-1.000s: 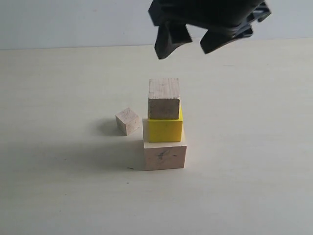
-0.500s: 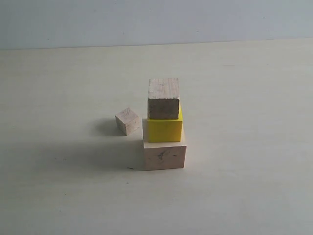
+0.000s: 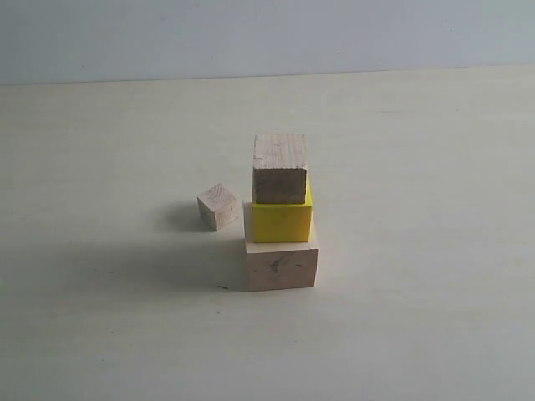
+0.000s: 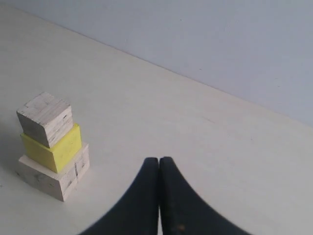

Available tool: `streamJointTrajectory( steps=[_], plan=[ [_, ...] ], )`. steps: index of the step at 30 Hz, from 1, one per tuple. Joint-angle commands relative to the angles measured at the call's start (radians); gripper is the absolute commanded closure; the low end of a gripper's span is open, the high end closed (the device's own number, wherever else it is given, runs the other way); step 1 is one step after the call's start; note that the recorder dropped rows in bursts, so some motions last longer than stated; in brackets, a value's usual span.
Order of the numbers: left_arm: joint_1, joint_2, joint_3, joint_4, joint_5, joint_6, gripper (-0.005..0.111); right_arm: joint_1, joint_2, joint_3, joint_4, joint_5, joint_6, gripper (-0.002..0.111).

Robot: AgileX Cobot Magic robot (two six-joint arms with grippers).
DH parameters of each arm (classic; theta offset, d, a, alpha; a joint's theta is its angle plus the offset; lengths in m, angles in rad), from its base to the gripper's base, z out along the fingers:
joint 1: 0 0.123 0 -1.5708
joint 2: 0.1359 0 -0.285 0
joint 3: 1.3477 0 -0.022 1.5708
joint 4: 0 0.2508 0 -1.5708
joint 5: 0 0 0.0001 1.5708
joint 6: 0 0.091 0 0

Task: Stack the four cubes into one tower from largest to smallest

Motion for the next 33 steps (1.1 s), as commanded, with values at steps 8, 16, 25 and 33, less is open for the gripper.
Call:
streamJointTrajectory(
  steps=[8,16,25,33],
  plan=[
    [-0.063,0.313,-0.267,0.004,-0.009,-0.002,0.107,-0.003,-0.153,0.142,-0.018,-0.109,0.024,0.108],
    [-0.075,0.475,-0.448,0.004,-0.009,-0.002,0.107,-0.003,-0.183,0.197,-0.023,-0.146,0.039,0.108],
    [-0.075,0.531,-0.545,0.004,-0.011,-0.002,0.107,-0.001,-0.255,0.252,-0.023,-0.163,0.041,0.108],
    [-0.075,0.531,-0.545,0.004,-0.011,-0.002,0.107,-0.001,-0.317,0.317,-0.021,-0.206,0.041,0.108]
  ],
)
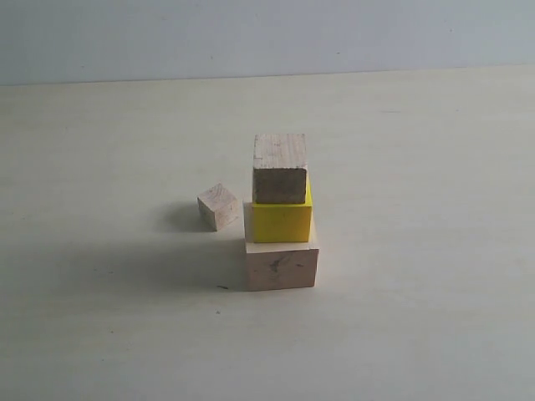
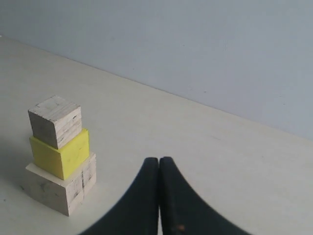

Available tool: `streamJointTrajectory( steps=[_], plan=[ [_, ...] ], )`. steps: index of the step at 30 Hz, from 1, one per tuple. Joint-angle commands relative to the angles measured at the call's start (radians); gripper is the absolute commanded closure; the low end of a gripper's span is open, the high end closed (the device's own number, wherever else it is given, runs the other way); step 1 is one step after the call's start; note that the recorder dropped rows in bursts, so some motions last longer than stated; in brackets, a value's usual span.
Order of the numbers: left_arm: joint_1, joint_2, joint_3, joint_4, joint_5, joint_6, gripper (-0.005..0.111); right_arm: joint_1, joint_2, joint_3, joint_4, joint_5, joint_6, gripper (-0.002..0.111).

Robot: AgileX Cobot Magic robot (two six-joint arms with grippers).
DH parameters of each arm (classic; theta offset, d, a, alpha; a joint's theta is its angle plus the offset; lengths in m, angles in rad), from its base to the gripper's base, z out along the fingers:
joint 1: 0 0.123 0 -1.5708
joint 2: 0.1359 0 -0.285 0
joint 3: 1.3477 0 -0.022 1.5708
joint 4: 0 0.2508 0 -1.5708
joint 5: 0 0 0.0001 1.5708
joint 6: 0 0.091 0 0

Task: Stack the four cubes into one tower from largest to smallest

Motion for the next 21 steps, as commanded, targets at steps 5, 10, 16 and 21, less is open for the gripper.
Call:
streamJointTrajectory(
  steps=[5,10,16,21],
  plan=[
    [-0.006,0.002,-0.006,0.0,-0.004,-0.002,0.107,-0.001,-0.018,0.058,0.001,-0.034,0.001,0.108],
    [-0.006,0.002,-0.007,0.022,-0.097,-0.002,0.107,-0.001,-0.018,0.065,-0.001,-0.044,0.001,0.108],
    [-0.006,0.002,-0.007,0.066,-0.157,-0.001,0.107,-0.001,-0.018,0.065,-0.002,-0.054,0.001,0.108],
    [-0.006,0.071,-0.007,0.067,-0.126,-0.003,0.107,-0.001,-0.018,0.065,-0.003,-0.062,0.001,0.108]
  ],
)
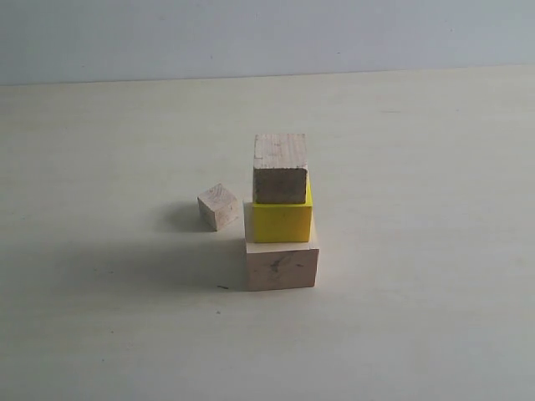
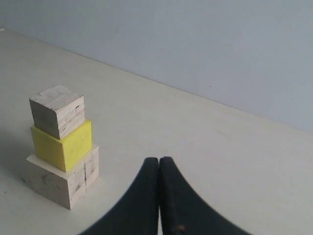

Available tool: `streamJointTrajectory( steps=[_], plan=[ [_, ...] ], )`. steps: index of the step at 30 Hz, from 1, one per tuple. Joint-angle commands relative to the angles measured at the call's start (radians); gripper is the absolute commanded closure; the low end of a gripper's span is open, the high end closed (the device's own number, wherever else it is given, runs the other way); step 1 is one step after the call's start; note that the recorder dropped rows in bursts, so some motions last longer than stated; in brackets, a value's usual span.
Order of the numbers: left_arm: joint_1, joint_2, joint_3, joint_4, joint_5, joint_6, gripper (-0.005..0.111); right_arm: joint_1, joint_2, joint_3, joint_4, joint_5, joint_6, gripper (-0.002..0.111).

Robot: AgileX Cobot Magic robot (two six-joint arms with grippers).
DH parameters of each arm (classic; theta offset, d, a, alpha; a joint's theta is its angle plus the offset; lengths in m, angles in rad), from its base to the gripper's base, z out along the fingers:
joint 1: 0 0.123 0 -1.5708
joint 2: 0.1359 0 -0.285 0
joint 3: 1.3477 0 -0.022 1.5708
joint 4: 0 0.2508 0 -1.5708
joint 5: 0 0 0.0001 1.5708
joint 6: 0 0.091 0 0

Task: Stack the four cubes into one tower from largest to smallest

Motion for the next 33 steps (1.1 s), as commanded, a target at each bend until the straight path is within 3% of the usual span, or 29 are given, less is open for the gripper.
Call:
streamJointTrajectory(
  steps=[1,9,18,22,28,33],
  plan=[
    [-0.006,0.084,-0.007,0.011,0.031,-0.003,0.107,-0.001,-0.008,0.003,-0.005,-0.021,0.001,0.108],
    [-0.012,0.311,-0.032,0.006,0.201,0.002,0.107,-0.001,-0.008,0.003,-0.007,-0.027,0.001,0.108],
    [-0.12,0.515,-0.094,-0.064,0.287,0.239,0.107,-0.001,-0.008,0.003,-0.007,-0.027,0.001,0.108],
    [-0.152,0.594,-0.135,-0.073,0.339,0.26,0.106,-0.001,-0.008,0.003,-0.007,-0.027,0.001,0.108],
    [-0.17,0.674,-0.188,-0.103,0.383,0.273,0.075,-0.001,-0.008,0.003,-0.007,-0.027,0.001,0.108],
    [-0.172,0.729,-0.229,-0.254,0.444,0.438,0.044,-0.001,-0.008,0.003,-0.007,-0.027,0.001,0.108]
  ],
)
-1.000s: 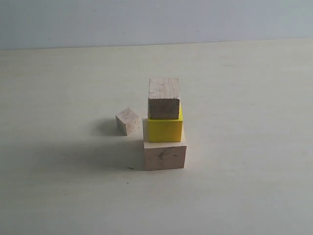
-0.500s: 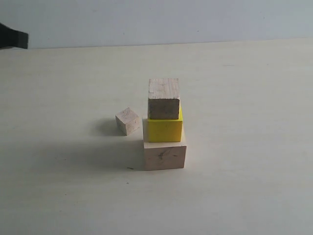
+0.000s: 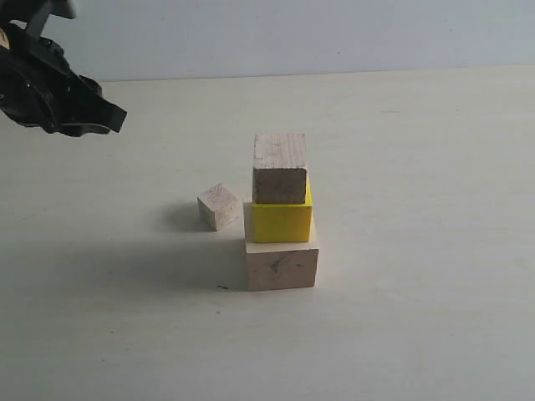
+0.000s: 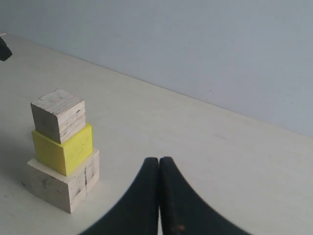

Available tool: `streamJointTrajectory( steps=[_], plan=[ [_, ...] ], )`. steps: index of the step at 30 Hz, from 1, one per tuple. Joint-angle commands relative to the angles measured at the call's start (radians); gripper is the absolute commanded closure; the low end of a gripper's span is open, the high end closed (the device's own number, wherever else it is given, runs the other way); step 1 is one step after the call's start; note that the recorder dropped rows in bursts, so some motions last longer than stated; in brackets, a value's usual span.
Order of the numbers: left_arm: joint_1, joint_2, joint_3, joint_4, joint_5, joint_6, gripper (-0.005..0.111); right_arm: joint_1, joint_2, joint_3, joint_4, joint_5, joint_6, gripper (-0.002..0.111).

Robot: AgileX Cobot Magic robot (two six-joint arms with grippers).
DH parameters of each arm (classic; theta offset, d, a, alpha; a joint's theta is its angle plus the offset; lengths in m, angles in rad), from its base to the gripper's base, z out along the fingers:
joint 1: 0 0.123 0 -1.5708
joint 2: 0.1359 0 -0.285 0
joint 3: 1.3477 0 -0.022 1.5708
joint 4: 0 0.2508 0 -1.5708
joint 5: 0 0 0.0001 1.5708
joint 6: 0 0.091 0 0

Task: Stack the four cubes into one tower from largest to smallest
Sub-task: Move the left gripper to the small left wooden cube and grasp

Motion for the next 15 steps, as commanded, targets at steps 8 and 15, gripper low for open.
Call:
streamJointTrajectory(
  steps=[8,15],
  plan=[
    [-0.007,0.137,-0.077,-0.387,0.094,0.394,0.025,-0.001,-0.008,0.003,-0.007,-0.012,0.001,0.108],
    [-0.007,0.227,-0.101,-0.409,0.099,0.468,0.026,-0.001,-0.008,0.003,-0.007,-0.012,0.001,0.108]
  ],
)
